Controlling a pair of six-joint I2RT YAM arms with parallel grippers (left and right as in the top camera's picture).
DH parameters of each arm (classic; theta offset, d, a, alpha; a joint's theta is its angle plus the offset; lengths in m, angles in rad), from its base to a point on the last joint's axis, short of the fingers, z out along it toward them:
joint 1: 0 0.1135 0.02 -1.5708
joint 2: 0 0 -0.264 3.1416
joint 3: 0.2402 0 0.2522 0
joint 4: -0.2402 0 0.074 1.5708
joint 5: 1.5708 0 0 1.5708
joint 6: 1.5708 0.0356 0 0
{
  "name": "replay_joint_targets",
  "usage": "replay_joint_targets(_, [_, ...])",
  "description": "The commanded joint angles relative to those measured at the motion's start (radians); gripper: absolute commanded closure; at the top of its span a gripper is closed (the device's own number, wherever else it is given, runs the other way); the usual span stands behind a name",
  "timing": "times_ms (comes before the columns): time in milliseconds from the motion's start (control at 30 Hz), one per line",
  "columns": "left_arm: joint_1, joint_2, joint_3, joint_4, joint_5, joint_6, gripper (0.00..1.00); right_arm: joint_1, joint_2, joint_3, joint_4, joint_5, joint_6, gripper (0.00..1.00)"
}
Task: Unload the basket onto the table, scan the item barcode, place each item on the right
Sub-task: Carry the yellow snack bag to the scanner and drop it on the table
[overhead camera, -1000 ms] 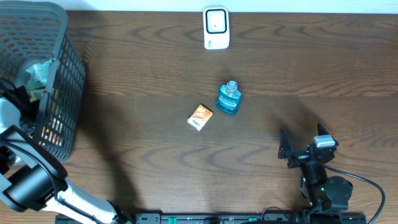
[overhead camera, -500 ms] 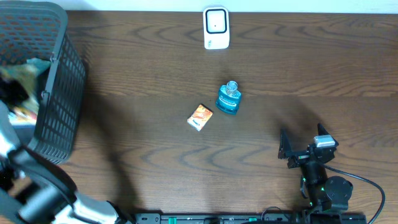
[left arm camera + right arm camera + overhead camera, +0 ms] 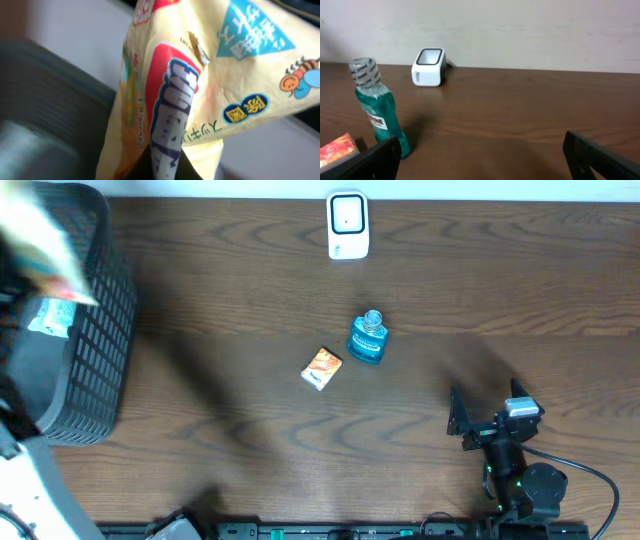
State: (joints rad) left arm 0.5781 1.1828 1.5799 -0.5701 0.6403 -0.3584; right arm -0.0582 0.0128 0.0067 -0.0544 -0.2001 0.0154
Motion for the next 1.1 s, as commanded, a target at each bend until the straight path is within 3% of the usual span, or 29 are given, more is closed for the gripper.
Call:
replay_joint_targets(0, [-0.14, -0.009, -0.005, -0.109, 0.182, 0.031, 0.93, 0.0, -0.002, -0.001, -0.003, 0.008, 0.013, 0.01])
replay_joint_targets(133, [-0.386, 0.011, -0.067, -0.28, 0.126, 0.202, 0.93, 0.0, -0.002, -0.001, -0.003, 0.008, 0.013, 0.01])
replay_joint_targets(233, [-0.547, 0.042, -0.153, -0.324, -0.1, 0.204, 0.93, 0.0, -0.002, -0.001, -0.003, 0.008, 0.013, 0.01])
replay_joint_targets(333, [-0.673, 0.092, -0.267, -0.265, -0.406, 0.093, 0.92, 0.0, -0.002, -0.001, -0.003, 0.008, 0.013, 0.01])
replay_joint_targets(400, [-0.731, 0.143, -0.335, -0.205, -0.517, -0.009, 0.93, 0.0, -0.002, -0.001, -0.003, 0.008, 0.013, 0.01])
replay_joint_targets(500, [-0.794, 0.231, -0.394, -0.12, -0.529, -0.074, 0.93, 0.0, -0.002, -0.001, -0.003, 0.008, 0.013, 0.01])
replay_joint_targets(667, [-0.889, 0.407, -0.403, -0.027, -0.591, -0.074, 0.93, 0.0, -0.002, -0.001, -0.003, 0.008, 0.013, 0.01])
replay_joint_targets(933, [-0.927, 0.608, -0.403, -0.019, -0.607, -0.085, 0.93, 0.0, -0.002, -0.001, -0.003, 0.008, 0.013, 0.01])
replay_joint_targets(967, [-0.927, 0.605, -0.402, -0.019, -0.607, -0.085, 0.89, 0.0, -0.002, -0.001, -0.003, 0.008, 0.013, 0.01])
replay_joint_targets(1033, [-0.927, 0.572, -0.389, -0.025, -0.607, -0.08, 0.58, 0.0, -0.002, -0.001, -0.003, 0.008, 0.013, 0.01])
replay_joint_targets(1067, [-0.927, 0.549, -0.375, -0.03, -0.607, -0.065, 0.49, 0.0, -0.002, -0.001, -0.003, 0.008, 0.013, 0.01])
